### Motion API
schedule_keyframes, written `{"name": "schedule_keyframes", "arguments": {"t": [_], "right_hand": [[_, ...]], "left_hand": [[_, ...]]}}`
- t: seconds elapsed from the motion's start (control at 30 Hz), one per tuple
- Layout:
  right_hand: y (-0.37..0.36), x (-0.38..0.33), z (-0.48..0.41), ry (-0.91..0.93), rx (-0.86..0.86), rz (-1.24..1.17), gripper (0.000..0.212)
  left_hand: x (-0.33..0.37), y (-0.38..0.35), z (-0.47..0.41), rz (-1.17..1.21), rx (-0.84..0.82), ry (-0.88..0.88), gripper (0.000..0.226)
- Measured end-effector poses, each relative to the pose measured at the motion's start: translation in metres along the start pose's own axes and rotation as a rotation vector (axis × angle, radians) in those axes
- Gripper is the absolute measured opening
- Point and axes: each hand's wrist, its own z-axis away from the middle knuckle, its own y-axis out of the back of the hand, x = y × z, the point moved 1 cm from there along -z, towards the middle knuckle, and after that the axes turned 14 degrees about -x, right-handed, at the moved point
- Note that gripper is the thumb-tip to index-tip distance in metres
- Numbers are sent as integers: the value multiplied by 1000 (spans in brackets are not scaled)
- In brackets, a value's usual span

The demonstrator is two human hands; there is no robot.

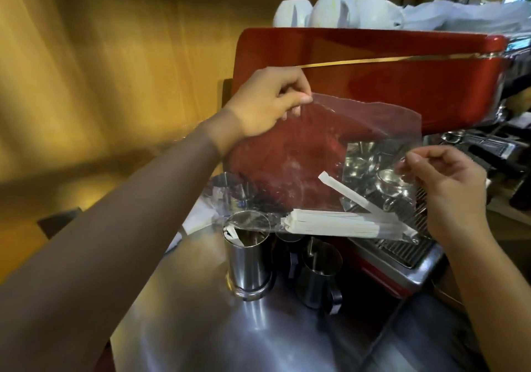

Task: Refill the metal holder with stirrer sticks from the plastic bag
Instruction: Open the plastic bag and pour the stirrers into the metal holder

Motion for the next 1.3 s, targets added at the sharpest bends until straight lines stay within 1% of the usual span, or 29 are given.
{"name": "schedule_keyframes", "arguments": {"t": [0.2,0.37,0.57,0.63,0.77,0.87,0.9,1.0,1.13,1.2,1.27,1.3], "right_hand": [[6,-8,-3,2,31,3,18],[6,-18,-8,8,43,5,15],[-8,-24,-6,104,-1,32,16],[-14,-24,-7,113,-14,34,16],[-25,-21,-11,123,-13,50,20],[-29,-19,-14,125,-16,55,22],[-30,-19,-15,129,-16,58,22],[-32,-19,-17,148,-16,50,22],[-35,-18,-17,160,-26,23,20],[-37,-17,-17,155,-24,11,20],[-38,-16,-16,150,-19,10,21],[-38,-16,-16,149,-11,11,21]], "left_hand": [[1,-5,-1,35,17,-10,23],[5,0,-1,52,64,-26,20],[-5,2,6,55,118,24,28],[-11,2,9,63,131,54,26],[-23,1,16,78,158,114,12],[-28,-1,22,78,143,143,8],[-29,-1,23,84,132,152,9],[-28,-2,22,76,102,165,22],[-12,-4,12,68,68,134,35],[-2,-6,6,83,39,98,28],[8,-9,1,1,12,45,10],[12,-10,-2,-32,9,31,10]]}}
